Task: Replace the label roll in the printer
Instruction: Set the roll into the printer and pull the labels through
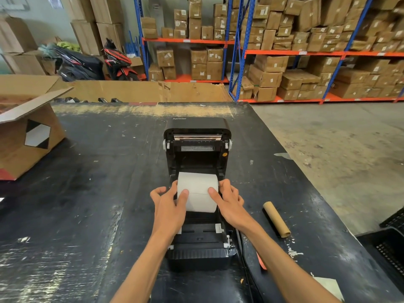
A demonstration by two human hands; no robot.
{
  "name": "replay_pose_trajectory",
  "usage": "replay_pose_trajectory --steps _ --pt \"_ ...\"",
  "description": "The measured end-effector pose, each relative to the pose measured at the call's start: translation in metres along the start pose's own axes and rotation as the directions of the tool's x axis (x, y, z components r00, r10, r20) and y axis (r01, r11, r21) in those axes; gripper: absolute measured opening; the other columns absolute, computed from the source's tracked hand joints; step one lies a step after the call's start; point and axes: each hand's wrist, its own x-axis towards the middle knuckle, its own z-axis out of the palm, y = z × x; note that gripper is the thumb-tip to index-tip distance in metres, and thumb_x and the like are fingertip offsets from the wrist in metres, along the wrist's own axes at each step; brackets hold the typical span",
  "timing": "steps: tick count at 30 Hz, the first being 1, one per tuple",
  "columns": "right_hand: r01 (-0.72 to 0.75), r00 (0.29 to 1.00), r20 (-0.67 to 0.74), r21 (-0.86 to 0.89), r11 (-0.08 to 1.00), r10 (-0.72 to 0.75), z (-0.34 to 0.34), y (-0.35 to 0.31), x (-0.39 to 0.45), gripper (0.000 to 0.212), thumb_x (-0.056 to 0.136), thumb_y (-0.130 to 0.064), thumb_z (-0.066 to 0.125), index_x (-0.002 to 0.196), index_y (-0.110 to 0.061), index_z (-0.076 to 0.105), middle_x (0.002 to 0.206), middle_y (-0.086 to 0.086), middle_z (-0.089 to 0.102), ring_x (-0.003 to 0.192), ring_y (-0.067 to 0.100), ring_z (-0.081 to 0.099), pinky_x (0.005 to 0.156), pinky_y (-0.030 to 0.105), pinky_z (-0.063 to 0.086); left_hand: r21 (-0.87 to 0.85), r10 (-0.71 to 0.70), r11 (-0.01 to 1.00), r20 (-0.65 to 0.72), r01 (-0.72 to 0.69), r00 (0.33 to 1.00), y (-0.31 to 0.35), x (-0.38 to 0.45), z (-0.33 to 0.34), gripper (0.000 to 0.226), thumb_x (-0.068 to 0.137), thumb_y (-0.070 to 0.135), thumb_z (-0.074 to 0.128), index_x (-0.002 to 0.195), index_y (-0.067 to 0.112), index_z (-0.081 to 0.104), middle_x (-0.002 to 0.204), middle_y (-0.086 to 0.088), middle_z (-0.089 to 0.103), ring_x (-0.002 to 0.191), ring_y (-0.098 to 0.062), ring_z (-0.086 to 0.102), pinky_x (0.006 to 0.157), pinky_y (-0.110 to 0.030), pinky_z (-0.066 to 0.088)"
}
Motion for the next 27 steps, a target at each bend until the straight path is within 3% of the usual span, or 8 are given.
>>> replay_pose_trajectory --steps 5,11,24,27 --pt "0.021 1.000 -0.002 -0.044 0.999 -0.022 -0.002 0.001 0.001 0.025 0.099 -0.058 0.037 0.102 -0.033 0.035 0.131 -0.002 0.037 0.133 0.022 0.022 0.108 0.040 0.018 0.004 -0.003 1.000 0.006 0.003 1.000 -0.002 0.002 0.000 0.050 0.099 0.036 0.049 0.146 0.019 0.043 0.148 -0.004 0.023 0.110 -0.026 0.060 0.103 -0.039 0.048" --pt "0.045 0.999 0.004 -0.062 0.997 -0.045 -0.001 0.004 0.002 0.024 0.099 -0.056 0.038 0.100 -0.032 0.034 0.130 -0.001 0.040 0.133 0.022 0.024 0.103 0.036 0.017 -0.001 -0.020 1.000 0.025 0.020 0.999 -0.005 0.004 -0.001 0.054 0.099 0.038 0.049 0.149 0.022 0.038 0.152 -0.005 0.025 0.115 -0.026 0.059 0.108 -0.048 0.044" --pt "0.034 0.999 0.012 -0.069 0.997 -0.033 -0.001 0.007 0.002 0.028 0.099 -0.058 0.035 0.105 -0.031 0.035 0.135 -0.001 0.038 0.135 0.023 0.022 0.105 0.040 0.020 -0.044 0.026 0.999 0.020 -0.025 0.999 -0.010 0.004 -0.002 0.055 0.098 0.035 0.052 0.149 0.019 0.040 0.155 -0.002 0.031 0.117 -0.022 0.058 0.104 -0.040 0.048" --pt "0.042 0.999 0.003 -0.068 0.997 -0.042 0.000 0.008 0.001 0.026 0.098 -0.058 0.036 0.104 -0.033 0.034 0.134 0.000 0.039 0.134 0.024 0.024 0.103 0.037 0.019 -0.055 0.053 0.997 0.022 -0.051 0.998 -0.012 0.004 -0.002 0.052 0.099 0.032 0.052 0.148 0.019 0.042 0.152 -0.003 0.037 0.117 -0.015 0.053 0.100 -0.028 0.046"
